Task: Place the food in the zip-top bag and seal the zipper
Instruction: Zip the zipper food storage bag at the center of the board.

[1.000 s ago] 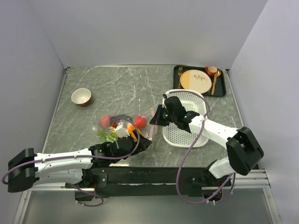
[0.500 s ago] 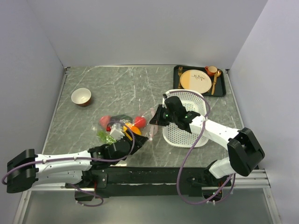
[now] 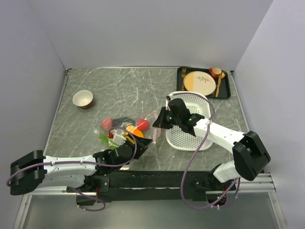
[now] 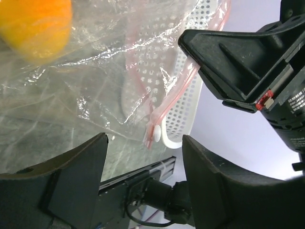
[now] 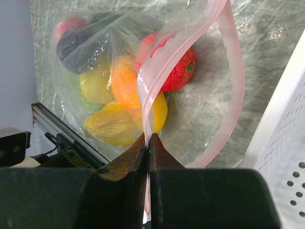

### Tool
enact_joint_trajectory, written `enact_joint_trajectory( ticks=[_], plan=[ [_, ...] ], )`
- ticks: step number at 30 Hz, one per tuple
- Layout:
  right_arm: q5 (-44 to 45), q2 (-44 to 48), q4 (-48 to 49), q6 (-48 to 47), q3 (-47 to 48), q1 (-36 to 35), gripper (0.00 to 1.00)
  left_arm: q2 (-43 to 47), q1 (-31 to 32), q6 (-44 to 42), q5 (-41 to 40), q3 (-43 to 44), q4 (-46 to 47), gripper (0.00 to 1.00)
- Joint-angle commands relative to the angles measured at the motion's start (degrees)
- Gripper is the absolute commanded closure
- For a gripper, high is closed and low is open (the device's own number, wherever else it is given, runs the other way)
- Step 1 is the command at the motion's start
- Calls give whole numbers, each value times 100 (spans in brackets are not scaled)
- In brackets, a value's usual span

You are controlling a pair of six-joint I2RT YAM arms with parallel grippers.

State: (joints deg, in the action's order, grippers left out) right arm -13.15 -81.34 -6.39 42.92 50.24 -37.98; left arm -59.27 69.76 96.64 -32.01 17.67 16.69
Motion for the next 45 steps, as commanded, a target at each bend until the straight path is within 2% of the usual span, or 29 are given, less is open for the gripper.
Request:
enact_joint_trajectory(
  ticks=[1, 6, 17, 20, 23, 27, 35, 38, 40, 42, 45],
  plan=[
    [-12, 285, 33, -73, 135, 36, 89, -216, 38, 451, -87, -141, 668, 31],
    [-56, 294, 77, -29, 92, 27, 89, -463, 38, 742, -77, -343, 1126, 34],
    [-153, 233, 7, -143, 83, 18, 89, -639, 29, 786, -437, -370, 1618, 37],
    [-162, 250, 6, -152, 56, 27, 89, -683, 29, 813, -499, -326, 1618, 41],
    [-179, 277, 41, -117, -5, 27, 89, -797, 29, 909, -499, -361, 1732, 46],
    [-197, 277, 42, -126, -40, 27, 89, -920, 20, 1058, -499, -554, 2075, 60],
    [-276, 285, 42, -152, -58, 27, 89, -911, -41, 962, -438, -554, 2119, 77],
    [-311, 268, 50, -170, -67, 18, 89, -911, -67, 962, -394, -598, 2198, 85],
    [-311, 268, 42, -170, -58, 18, 88, -911, -76, 962, -376, -607, 2207, 95],
    [-320, 294, 33, -178, -67, 10, 86, -894, -76, 980, -350, -607, 2163, 99],
    [-14, 451, -212, -179, 12, 27, 76, -824, -76, 971, -332, -660, 2207, 99]
  ],
)
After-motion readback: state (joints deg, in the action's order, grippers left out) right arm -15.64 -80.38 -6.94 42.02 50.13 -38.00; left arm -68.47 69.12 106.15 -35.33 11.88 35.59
